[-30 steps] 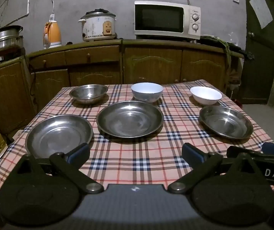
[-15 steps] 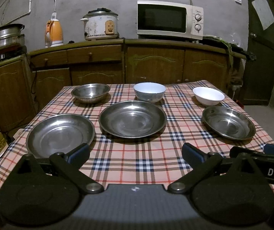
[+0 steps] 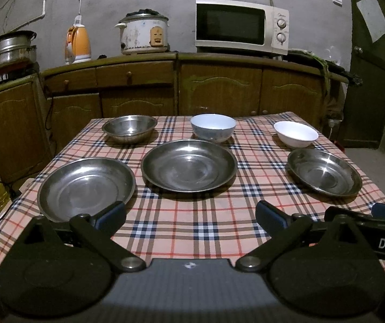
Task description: Organize plates and bowls
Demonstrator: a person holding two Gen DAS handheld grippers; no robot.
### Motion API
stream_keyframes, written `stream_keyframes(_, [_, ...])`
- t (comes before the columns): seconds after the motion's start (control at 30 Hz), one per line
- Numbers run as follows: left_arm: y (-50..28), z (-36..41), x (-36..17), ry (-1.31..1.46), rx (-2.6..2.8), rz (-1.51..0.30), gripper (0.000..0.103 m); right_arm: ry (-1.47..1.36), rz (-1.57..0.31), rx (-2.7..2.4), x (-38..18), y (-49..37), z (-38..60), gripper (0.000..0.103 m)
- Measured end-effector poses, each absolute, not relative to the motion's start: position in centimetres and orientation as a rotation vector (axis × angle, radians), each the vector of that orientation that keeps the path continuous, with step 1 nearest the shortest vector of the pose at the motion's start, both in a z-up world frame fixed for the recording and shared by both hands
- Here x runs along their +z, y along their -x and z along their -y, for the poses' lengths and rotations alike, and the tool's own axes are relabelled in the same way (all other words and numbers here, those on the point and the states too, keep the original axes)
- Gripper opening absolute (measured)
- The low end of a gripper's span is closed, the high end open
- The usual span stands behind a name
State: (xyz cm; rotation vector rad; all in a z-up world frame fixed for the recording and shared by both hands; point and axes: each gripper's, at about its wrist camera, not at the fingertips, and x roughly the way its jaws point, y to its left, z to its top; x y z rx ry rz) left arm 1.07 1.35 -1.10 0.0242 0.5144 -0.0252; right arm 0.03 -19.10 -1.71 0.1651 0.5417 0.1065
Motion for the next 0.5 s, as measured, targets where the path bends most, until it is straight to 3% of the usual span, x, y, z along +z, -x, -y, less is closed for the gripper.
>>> stream_keyframes(0.5, [-2.1, -2.2, -2.0, -0.004, -0.015, -0.544, 0.103, -0.155, -0.567, 0.108, -2.4, -1.0, 18.6, 0.103])
